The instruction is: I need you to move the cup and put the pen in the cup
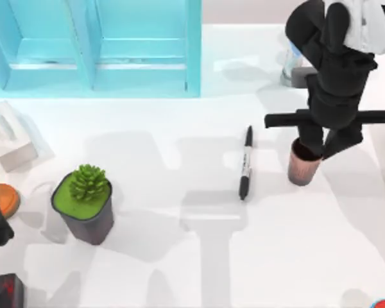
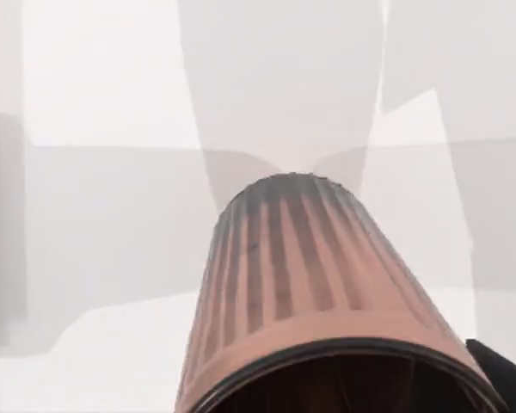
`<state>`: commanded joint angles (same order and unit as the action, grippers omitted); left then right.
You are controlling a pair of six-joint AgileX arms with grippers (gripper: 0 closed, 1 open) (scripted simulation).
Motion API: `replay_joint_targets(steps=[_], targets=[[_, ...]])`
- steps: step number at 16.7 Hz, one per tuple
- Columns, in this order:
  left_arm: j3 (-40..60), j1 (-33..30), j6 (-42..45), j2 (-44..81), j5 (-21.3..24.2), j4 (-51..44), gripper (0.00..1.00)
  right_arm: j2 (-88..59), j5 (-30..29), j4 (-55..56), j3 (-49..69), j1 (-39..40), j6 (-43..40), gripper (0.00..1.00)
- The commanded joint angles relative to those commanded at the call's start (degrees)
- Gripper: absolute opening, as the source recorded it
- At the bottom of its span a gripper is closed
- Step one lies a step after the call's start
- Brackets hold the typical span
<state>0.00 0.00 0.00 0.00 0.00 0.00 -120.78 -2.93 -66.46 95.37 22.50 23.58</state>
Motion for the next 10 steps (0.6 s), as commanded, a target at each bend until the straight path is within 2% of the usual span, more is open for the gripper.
replay_joint_targets(steps=[10], targets=[[0.0,0.0,0.0,0.0,0.0,0.0,1.0,0.0,0.0,0.0,0.0,0.0,0.0,0.98]])
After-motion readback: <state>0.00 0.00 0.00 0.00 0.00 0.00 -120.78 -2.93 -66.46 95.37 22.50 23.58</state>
